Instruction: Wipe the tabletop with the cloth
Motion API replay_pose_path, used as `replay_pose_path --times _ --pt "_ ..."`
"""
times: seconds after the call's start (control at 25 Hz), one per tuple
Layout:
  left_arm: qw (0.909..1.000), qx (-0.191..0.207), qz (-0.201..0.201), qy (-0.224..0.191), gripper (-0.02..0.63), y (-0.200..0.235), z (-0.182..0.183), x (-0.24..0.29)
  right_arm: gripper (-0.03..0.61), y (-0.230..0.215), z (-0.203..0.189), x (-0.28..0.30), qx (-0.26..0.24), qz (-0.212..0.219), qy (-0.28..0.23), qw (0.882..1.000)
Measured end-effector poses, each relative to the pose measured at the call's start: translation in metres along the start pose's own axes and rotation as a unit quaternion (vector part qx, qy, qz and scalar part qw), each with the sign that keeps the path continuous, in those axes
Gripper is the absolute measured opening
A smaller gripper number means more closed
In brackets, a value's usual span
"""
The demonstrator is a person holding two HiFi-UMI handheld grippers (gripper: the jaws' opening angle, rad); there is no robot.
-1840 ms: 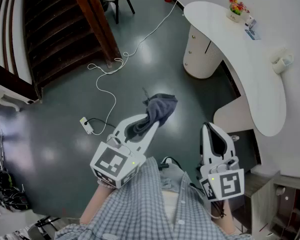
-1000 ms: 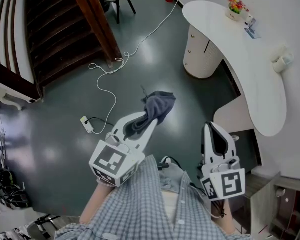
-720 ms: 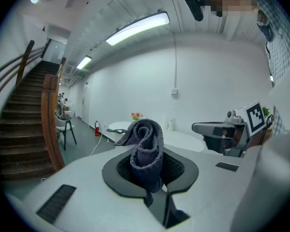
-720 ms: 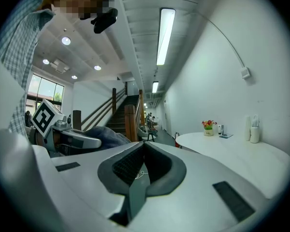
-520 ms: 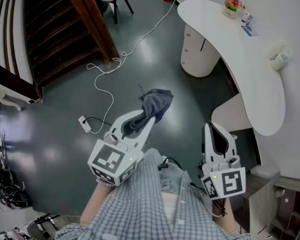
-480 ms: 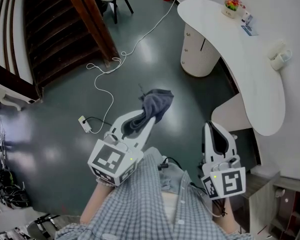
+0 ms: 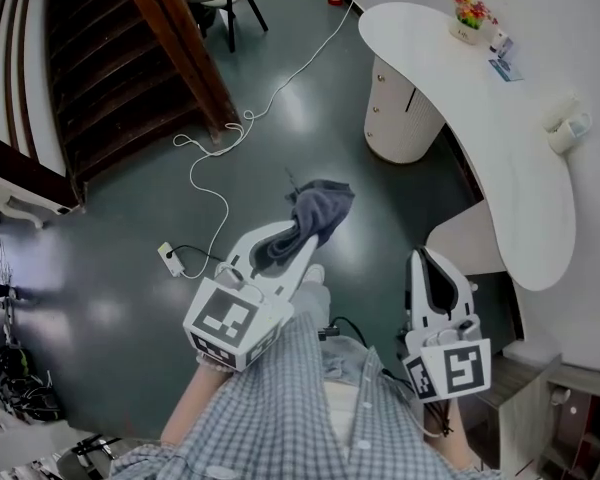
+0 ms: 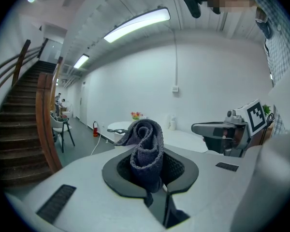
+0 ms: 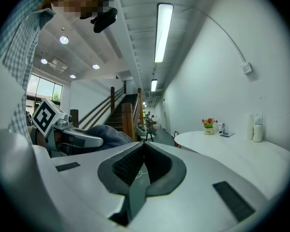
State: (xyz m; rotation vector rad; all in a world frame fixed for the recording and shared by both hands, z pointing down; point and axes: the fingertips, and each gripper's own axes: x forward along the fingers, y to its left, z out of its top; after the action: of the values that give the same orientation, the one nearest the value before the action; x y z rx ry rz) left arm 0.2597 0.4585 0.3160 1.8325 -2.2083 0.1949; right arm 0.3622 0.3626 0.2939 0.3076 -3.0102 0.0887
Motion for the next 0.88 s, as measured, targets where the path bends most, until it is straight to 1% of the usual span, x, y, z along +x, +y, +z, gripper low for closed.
replay_pose_path --times 0.16,0.28,0.56,0.88 --pt "0.9999 0.009 -0.007 0.001 0.057 0.027 0.013 0.020 0.009 -0.008 0.009 0.034 -0.003 -0.003 -0.001 1.000" --pt "0.9999 0.005 -0.011 0.002 0.057 0.053 0.019 0.034 0.009 -0.014 0.014 0.060 -0.005 -0.012 0.002 1.000" --pt "0.9997 -0.009 -0.025 0.001 0.057 0.114 0.031 0.076 0.009 -0.036 0.024 0.118 -0.009 -0.043 0.006 0.999" --pt "0.9992 -0.003 -0.040 -0.007 0.057 0.165 0.045 0.118 0.009 -0.057 0.033 0.172 -0.019 -0.073 0.001 0.997"
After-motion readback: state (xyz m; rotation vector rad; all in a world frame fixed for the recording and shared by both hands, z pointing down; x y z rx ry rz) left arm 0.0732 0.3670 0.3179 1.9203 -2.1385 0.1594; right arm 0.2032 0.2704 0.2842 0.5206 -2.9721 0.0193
